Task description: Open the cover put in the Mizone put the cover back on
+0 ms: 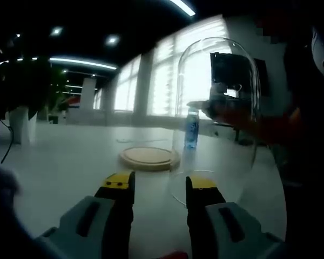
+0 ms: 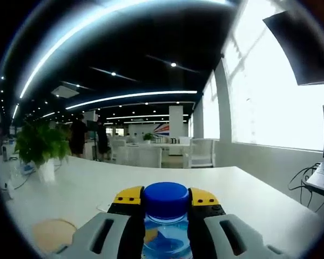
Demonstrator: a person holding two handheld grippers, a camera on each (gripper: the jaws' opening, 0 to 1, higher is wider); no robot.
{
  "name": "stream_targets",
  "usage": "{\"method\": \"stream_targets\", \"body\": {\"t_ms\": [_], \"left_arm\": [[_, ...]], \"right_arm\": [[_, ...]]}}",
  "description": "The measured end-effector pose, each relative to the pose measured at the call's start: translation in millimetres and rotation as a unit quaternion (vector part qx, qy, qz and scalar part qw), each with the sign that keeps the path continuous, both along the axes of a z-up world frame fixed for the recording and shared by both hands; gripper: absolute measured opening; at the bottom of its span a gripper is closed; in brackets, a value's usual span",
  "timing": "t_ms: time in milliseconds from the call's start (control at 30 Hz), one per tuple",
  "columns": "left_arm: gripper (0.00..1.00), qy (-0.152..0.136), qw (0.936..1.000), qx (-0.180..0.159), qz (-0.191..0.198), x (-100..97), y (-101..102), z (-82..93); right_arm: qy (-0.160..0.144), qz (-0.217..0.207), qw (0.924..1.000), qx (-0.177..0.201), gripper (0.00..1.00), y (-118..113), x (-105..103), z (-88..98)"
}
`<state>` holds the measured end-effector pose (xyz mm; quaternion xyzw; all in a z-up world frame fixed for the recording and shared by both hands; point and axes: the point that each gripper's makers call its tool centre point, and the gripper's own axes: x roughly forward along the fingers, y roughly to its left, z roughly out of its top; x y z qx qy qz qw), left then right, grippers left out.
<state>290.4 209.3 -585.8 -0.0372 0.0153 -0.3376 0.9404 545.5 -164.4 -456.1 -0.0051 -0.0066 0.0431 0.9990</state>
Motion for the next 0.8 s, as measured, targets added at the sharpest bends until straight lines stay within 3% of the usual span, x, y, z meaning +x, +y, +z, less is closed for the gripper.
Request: {"method": "stream_targets", "body": {"t_ms": [800], "left_arm": [[0.31, 0.000, 1.0000, -0.003, 0.000, -1.4, 0, 0.6]], "right_arm": [[0.010, 0.033, 0.9993, 0.011, 0.23, 26, -8, 0.1]]}}
